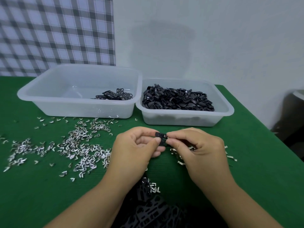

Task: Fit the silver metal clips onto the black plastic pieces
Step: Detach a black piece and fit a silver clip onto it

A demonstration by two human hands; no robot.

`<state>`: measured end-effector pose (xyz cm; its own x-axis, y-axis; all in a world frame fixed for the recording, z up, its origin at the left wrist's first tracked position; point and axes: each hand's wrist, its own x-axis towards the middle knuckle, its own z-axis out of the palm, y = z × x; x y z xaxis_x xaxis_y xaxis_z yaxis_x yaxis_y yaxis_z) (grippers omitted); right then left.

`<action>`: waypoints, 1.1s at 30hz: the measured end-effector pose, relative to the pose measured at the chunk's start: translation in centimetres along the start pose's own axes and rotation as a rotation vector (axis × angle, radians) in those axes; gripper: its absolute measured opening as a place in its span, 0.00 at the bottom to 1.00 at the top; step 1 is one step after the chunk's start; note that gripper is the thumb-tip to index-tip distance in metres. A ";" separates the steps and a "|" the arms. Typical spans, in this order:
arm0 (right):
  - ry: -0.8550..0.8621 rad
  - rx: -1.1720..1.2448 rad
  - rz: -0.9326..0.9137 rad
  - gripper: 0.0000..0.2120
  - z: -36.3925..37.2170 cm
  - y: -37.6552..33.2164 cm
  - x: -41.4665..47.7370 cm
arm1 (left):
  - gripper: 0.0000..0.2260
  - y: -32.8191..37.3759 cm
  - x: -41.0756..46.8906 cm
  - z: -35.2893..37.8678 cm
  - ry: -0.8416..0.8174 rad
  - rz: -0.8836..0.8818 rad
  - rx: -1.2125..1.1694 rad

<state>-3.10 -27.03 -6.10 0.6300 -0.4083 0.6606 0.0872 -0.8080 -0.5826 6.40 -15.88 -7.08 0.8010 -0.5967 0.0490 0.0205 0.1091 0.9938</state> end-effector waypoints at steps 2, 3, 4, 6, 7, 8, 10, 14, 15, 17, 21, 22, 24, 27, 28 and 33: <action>0.011 -0.032 -0.031 0.08 0.1 0.1 0.0 | 0.05 -0.1 0.0 0.0 -0.001 0.006 0.001; 0.010 -0.045 -0.041 0.08 0.1 0.2 0.0 | 0.05 -0.1 0.0 0.0 0.000 0.008 0.002; 0.008 -0.054 -0.047 0.08 0.1 0.2 0.0 | 0.05 -0.1 0.0 0.0 -0.001 0.008 0.001; 0.012 -0.064 -0.052 0.08 0.1 0.2 0.0 | 0.06 -0.1 0.0 0.0 -0.005 0.009 -0.004; 0.019 -0.071 -0.053 0.08 0.1 0.1 0.0 | 0.06 -0.1 0.0 0.0 -0.007 0.010 -0.007; 0.026 -0.080 -0.052 0.07 0.2 0.1 0.0 | 0.06 -0.1 0.0 0.0 -0.008 0.011 -0.008; 0.029 -0.094 -0.045 0.06 0.3 0.1 0.1 | 0.06 0.0 0.0 0.0 -0.009 0.012 -0.009; 0.009 -0.157 -0.065 0.04 0.5 0.1 0.1 | 0.07 -0.1 -0.1 0.0 -0.013 0.014 -0.008; 0.004 -0.171 -0.068 0.04 0.5 0.1 0.1 | 0.07 -0.1 -0.1 0.1 -0.013 0.014 -0.011; -0.010 -0.185 -0.064 0.04 0.5 0.1 0.1 | 0.08 -0.1 -0.1 0.1 -0.015 0.016 -0.016; -0.011 -0.207 -0.063 0.03 0.7 0.2 0.2 | 0.09 -0.2 0.0 0.1 -0.016 0.025 -0.018; -0.010 -0.211 -0.066 0.04 0.7 0.2 0.2 | 0.09 -0.2 0.0 0.1 -0.017 0.028 -0.015; -0.009 -0.224 -0.083 0.04 0.7 0.3 0.1 | 0.09 -0.2 -0.1 0.1 -0.020 0.035 -0.008; -0.008 -0.266 -0.111 0.04 0.8 0.2 0.1 | 0.08 -0.1 -0.1 0.1 -0.033 0.050 0.000; -0.009 -0.281 -0.118 0.04 0.8 0.2 0.2 | 0.08 0.0 -0.2 0.1 -0.039 0.054 0.003; -0.055 -0.198 -0.054 0.04 0.7 0.2 0.4 | 0.09 0.1 -0.3 0.0 -0.045 0.098 0.060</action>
<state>-2.30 -27.05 -6.30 0.6704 -0.3423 0.6583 -0.0280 -0.8983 -0.4386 6.15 -15.71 -7.00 0.7697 -0.6206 0.1493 -0.0935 0.1218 0.9881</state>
